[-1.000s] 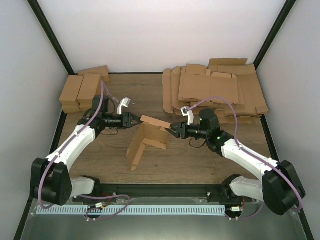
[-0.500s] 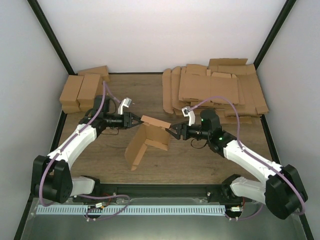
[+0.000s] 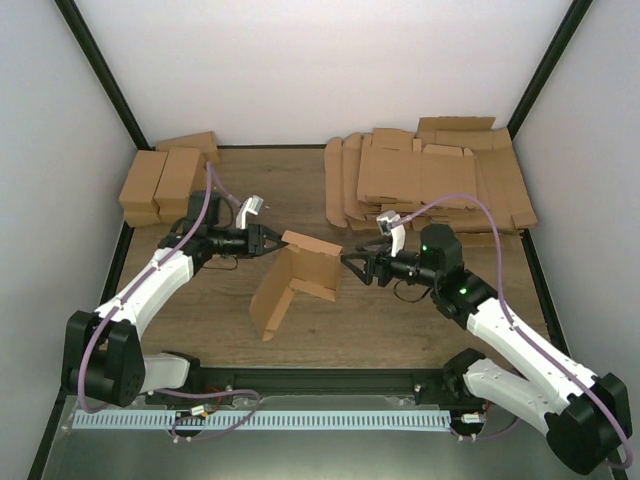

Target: Fold the paper box

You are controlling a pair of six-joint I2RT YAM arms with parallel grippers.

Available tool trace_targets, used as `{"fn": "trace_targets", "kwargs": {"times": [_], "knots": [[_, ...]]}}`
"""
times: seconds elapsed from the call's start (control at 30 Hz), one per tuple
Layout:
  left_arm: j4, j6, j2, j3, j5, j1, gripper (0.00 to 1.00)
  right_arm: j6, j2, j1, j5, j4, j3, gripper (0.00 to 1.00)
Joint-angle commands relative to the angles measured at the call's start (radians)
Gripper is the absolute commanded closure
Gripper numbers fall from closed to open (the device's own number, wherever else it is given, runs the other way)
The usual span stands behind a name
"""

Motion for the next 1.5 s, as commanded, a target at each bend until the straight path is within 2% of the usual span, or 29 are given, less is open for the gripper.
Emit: {"fn": "trace_targets", "kwargs": {"times": [0.0, 0.13, 0.27, 0.37, 0.47, 0.6, 0.77, 0.9, 1.07, 1.33, 1.47], "knots": [[-0.034, 0.032, 0.001, -0.007, -0.026, -0.008, 0.74, -0.082, -0.020, -0.004, 0.049, -0.037, 0.098, 0.28], [-0.039, 0.036, -0.003, -0.003, -0.026, -0.009, 0.74, -0.143, 0.089, -0.003, 0.041, -0.088, 0.207, 0.30], [-0.042, 0.037, -0.007, -0.003, -0.028, -0.009, 0.74, -0.201, 0.238, -0.003, -0.007, -0.184, 0.331, 0.45], [-0.044, 0.037, -0.010, -0.005, -0.031, -0.010, 0.74, -0.235, 0.324, 0.001, -0.083, -0.228, 0.380, 0.51], [-0.043, 0.037, -0.012, -0.007, -0.032, -0.010, 0.74, -0.269, 0.361, 0.028, -0.095, -0.261, 0.392, 0.56], [-0.044, 0.037, -0.018, -0.008, -0.035, -0.010, 0.74, -0.295, 0.350, 0.066, -0.072, -0.264, 0.365, 0.56], [-0.050, 0.037, -0.024, -0.001, -0.049, -0.010, 0.73, -0.313, 0.340, 0.113, 0.045, -0.288, 0.353, 0.56], [-0.054, 0.021, -0.053, 0.006, -0.083, -0.010, 0.70, -0.323, 0.332, 0.138, 0.133, -0.294, 0.347, 0.48], [-0.078, 0.018, -0.080, 0.022, -0.101, -0.010, 0.69, -0.353, 0.312, 0.153, 0.174, -0.299, 0.357, 0.47], [-0.160, 0.045, -0.135, 0.068, -0.178, -0.010, 0.53, -0.395, 0.326, 0.162, 0.244, -0.338, 0.375, 0.46], [-0.218, 0.071, -0.170, 0.080, -0.198, -0.010, 0.49, -0.402, 0.323, 0.171, 0.264, -0.332, 0.368, 0.47]]}}
